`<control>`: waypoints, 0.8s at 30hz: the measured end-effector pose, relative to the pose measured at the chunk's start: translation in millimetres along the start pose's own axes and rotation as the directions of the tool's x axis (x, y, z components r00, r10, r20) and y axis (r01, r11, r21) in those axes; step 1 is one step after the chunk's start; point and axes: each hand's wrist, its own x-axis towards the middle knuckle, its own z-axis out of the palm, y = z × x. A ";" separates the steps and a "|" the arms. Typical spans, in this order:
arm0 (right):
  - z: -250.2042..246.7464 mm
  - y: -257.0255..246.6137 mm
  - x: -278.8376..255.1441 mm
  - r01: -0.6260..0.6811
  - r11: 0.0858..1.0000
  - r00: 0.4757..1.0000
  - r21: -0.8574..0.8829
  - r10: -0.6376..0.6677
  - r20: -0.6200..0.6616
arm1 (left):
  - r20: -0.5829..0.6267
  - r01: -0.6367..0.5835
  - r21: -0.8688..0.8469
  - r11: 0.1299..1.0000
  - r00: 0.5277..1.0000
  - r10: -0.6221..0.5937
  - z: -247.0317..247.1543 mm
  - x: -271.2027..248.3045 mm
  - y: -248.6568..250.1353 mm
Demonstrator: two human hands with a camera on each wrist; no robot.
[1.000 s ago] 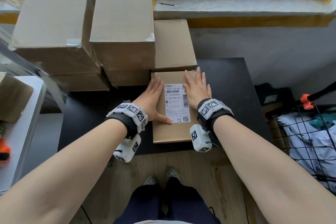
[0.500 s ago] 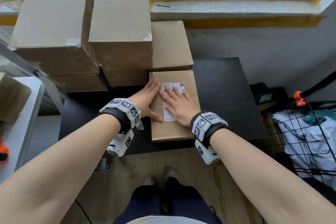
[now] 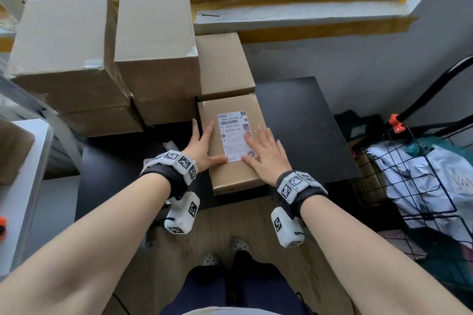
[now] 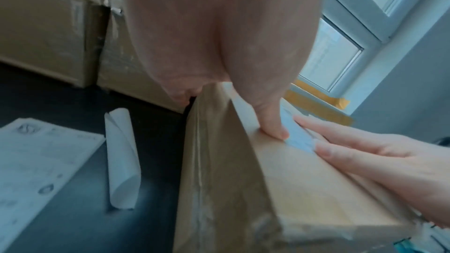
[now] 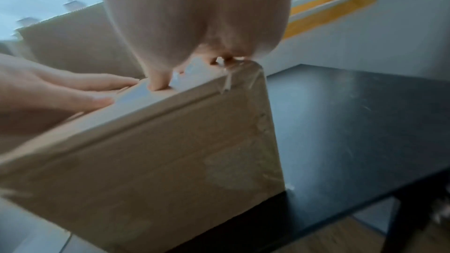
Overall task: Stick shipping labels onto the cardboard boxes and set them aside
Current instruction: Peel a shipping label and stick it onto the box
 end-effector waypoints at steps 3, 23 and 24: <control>-3.3 1.5 -5.3 -0.149 0.904 0.982 0.400 0.183 -0.048 | -0.029 -0.024 -0.071 0.997 0.999 0.022 6.8 -4.7 3.4; -27.9 41.4 -61.5 -0.192 0.415 0.885 0.889 0.464 -0.025 | 0.113 0.110 -0.715 0.691 0.993 -0.042 24.8 -17.3 39.1; -32.7 46.3 -65.0 -0.183 0.399 0.881 0.899 0.472 -0.030 | 0.111 0.104 -0.725 0.681 0.993 -0.034 26.8 -16.3 45.9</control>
